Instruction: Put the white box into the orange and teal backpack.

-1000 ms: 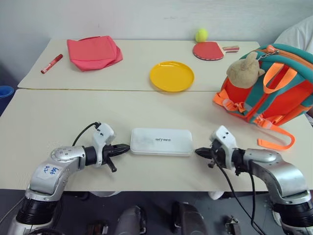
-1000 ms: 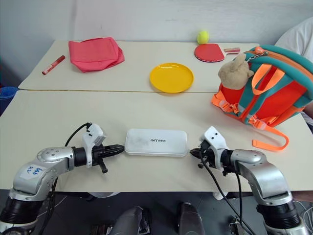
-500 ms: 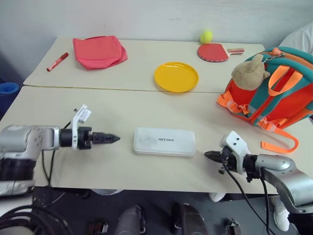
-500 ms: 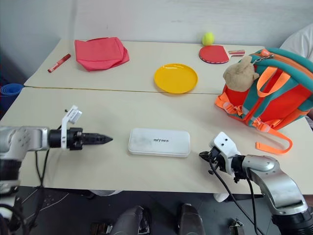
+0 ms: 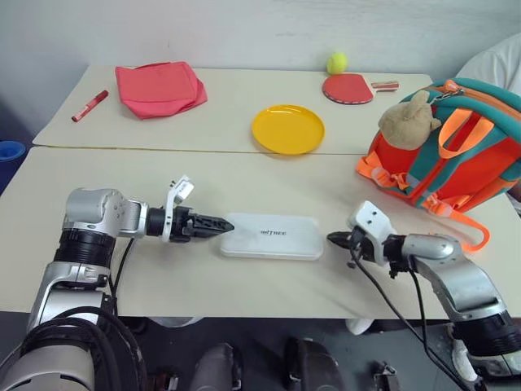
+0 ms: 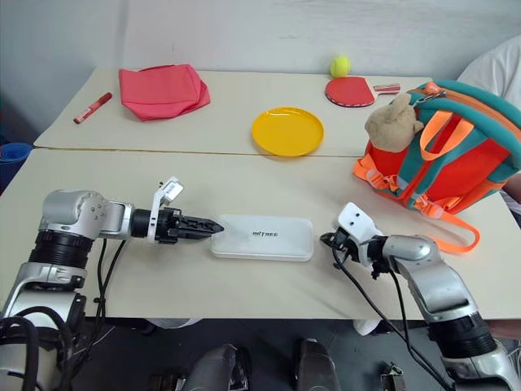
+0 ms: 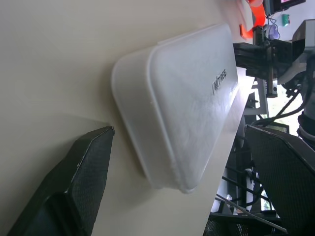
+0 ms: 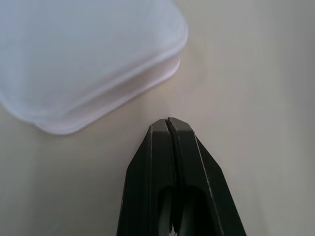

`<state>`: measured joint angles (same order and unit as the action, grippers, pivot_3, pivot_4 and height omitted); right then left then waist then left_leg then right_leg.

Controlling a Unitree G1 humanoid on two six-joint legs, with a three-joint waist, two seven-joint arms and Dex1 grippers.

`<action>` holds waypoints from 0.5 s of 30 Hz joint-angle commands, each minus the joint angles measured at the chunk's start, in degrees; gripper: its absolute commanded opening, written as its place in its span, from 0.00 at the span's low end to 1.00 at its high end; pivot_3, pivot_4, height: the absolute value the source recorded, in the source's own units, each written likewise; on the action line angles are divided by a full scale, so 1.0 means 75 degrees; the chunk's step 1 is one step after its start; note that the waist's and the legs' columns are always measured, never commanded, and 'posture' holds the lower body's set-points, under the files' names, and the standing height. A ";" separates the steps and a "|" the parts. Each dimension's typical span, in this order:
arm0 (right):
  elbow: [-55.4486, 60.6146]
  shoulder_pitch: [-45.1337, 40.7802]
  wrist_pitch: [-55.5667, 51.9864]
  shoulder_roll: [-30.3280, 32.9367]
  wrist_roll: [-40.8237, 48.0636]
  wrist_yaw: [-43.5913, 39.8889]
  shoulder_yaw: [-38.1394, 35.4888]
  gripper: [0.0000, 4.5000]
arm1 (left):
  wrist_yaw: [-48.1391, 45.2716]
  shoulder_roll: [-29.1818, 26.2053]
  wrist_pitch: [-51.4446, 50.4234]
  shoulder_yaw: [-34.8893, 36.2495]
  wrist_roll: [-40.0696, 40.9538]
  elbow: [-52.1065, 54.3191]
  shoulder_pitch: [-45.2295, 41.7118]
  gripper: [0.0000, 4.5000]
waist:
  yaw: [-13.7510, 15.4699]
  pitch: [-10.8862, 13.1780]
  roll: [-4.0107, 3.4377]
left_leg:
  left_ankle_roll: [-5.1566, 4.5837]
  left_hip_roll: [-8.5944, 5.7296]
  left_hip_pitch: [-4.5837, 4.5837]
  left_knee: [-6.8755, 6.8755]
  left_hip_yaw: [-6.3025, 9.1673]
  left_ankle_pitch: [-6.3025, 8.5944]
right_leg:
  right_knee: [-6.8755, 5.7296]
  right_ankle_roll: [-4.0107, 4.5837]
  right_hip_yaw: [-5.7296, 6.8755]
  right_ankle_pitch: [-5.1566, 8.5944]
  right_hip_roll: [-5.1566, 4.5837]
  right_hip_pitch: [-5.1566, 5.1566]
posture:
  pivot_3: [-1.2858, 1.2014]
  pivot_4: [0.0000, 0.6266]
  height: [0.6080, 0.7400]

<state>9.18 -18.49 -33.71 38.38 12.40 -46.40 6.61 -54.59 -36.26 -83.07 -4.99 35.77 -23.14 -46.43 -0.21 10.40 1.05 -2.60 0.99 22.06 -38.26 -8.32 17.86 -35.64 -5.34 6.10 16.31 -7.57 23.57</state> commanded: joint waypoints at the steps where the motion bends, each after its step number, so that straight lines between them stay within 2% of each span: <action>1: -0.0046 -0.0205 -0.0078 -0.0252 -0.0035 -0.0034 0.0341 0.00 | 0.0178 0.0405 -0.0145 -0.0305 -0.0105 -0.0189 0.0235 0.99 | 0.0004 0.0000 0.0000 | 0.0000 0.0000 0.0001 -0.0002 0.0000 0.0000 | -0.0001 0.0000 0.0000 0.0000 0.0000 0.0001 | 0.52 0.24 1.00; 6: -0.0088 -0.0520 -0.0121 -0.0425 -0.0151 -0.0134 0.0553 0.00 | 0.0325 0.0934 -0.0215 0.0197 -0.0030 -0.0624 0.0249 0.99 | 0.0030 -0.0004 -0.0005 | -0.0002 -0.0005 0.0001 -0.0007 0.0003 -0.0001 | 0.0000 0.0000 0.0002 0.0000 -0.0008 -0.0004 | 0.52 0.24 1.00; 12: -0.0242 -0.0632 0.0067 -0.0523 -0.0313 -0.0089 0.0568 0.00 | 0.0216 0.1107 -0.0248 0.0451 0.0054 -0.0667 0.0121 0.99 | 0.0019 -0.0004 -0.0005 | -0.0002 -0.0008 0.0005 -0.0006 0.0006 -0.0001 | -0.0001 -0.0001 0.0006 -0.0001 -0.0010 -0.0004 | 0.52 0.24 1.00; 15: -0.0135 -0.0336 0.0164 -0.0419 -0.0340 -0.0011 0.0433 0.00 | 0.0227 0.1064 -0.0127 0.0698 0.0011 -0.0975 -0.0047 0.86 | 0.0024 -0.0004 -0.0005 | -0.0003 -0.0008 0.0006 -0.0007 0.0007 -0.0001 | -0.0002 -0.0001 0.0007 -0.0001 -0.0008 -0.0003 | 0.52 0.24 1.00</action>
<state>7.18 -22.31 -32.77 34.93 10.12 -46.54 10.13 -53.25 -28.79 -83.67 0.52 36.07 -29.10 -46.71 -0.02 10.37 1.02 -2.62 0.93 22.11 -38.31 -8.26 17.85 -35.64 -5.34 6.16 16.31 -7.64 23.55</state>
